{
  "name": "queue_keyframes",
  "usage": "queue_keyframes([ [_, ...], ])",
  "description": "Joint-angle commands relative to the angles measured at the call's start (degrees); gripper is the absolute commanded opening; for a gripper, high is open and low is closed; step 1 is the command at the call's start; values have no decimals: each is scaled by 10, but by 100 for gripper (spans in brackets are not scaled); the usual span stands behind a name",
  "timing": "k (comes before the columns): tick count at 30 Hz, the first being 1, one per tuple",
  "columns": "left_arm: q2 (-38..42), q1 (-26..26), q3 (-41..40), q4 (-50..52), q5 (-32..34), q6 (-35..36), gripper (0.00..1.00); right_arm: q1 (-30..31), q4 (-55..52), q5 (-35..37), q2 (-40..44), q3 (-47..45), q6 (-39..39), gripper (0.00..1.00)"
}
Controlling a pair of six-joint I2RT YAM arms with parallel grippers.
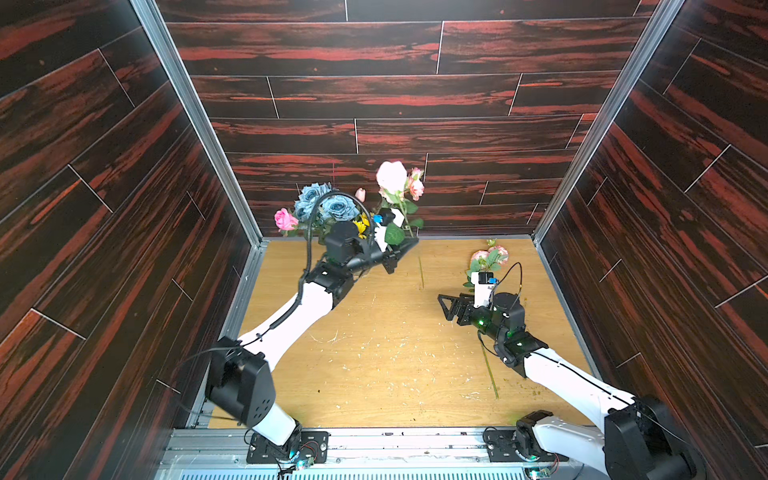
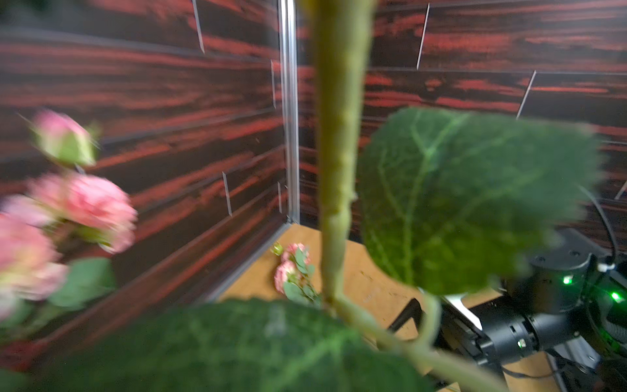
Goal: Pick out pink flowers from the vase
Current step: Pick up the flower from the vase.
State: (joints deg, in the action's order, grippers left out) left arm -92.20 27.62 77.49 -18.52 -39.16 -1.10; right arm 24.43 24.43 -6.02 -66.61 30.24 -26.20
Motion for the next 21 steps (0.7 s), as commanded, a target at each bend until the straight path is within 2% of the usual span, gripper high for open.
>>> queue_keyframes([
  [1,-10,13,12,-19,-34,-12,0,5,49,-46,8,-14,-3,96],
  [10,-66,33,50,14,-101,-36,0,10,116,-115,37,-43,4,97],
  [15,-79,46,59,24,-155,-56,0,18,146,-135,36,-51,7,93],
  [18,-79,58,66,64,-172,-37,0,22,142,-135,31,-47,12,88],
  [21,-79,71,77,138,-165,22,0,24,140,-129,36,-49,14,82],
])
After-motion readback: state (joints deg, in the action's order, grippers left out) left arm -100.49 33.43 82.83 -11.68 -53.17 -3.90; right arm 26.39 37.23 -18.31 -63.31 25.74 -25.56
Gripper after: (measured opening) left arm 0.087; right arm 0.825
